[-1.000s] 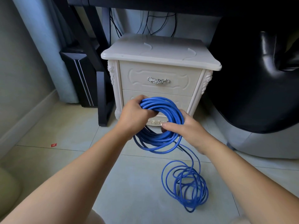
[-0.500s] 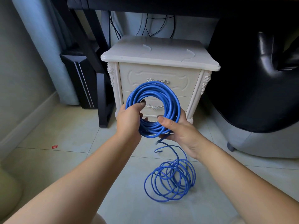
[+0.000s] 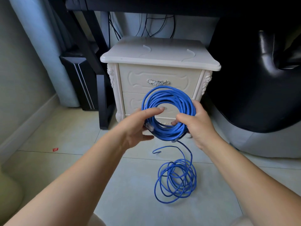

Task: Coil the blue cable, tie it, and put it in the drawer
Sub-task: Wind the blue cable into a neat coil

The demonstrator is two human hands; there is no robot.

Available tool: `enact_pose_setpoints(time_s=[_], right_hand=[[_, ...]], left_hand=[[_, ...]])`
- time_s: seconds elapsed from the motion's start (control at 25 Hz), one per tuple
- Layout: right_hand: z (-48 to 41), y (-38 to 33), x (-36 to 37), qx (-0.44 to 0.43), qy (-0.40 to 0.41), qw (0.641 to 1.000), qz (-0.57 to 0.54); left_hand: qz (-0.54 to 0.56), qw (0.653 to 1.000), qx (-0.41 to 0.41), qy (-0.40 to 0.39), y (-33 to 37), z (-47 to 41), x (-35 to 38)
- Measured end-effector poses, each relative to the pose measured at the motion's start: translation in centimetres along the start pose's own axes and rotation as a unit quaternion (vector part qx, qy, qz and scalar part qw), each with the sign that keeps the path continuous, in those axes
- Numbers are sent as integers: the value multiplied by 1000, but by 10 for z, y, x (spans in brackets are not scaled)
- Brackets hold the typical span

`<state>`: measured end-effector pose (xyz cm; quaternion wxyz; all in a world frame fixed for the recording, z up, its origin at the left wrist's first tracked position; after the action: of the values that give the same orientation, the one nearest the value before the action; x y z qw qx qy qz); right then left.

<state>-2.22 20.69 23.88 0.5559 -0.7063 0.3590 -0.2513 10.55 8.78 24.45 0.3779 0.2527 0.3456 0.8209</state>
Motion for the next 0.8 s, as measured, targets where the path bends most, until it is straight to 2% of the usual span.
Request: enact_pose_setpoints(time_s=[0.08,0.16,0.24,0.32,0.4,0.48,0.6,0.8], right_hand=[[-1,1,-3,-18,-18,996,84],[-1,2,-5,-32,-63,977,201],[2,0,-1,-57,-124,949,283],[6,-6,7,-81,-172,934,304],[10,-9,11,-102,-202,927,299],[12,-11,12,-114,-207,926,293],[8,-15,10,-89,-167,959,210],[-2,-9,-3,4,-176,984,15]], left_hand=[[-14,997,75,10,9,0,-4],[-85,980,171,60,13,2,-4],[-237,930,261,108,12,6,1],[-368,878,283,118,6,4,5],[-410,868,255,118,3,-1,3],[-410,866,247,143,3,-3,0],[-340,876,281,198,7,-3,3],[-131,949,233,166,12,-8,5]])
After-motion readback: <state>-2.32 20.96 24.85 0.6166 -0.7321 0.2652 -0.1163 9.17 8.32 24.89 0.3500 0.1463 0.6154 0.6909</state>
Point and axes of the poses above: each hand's wrist, its own z-axis away from the middle knuckle, its own x-axis out of the palm, y = z × x, the point moved 2 cm from there along -z, towards the middle knuckle, and after that the axes turned 15 degrees about -x, right-handed, at the moved point
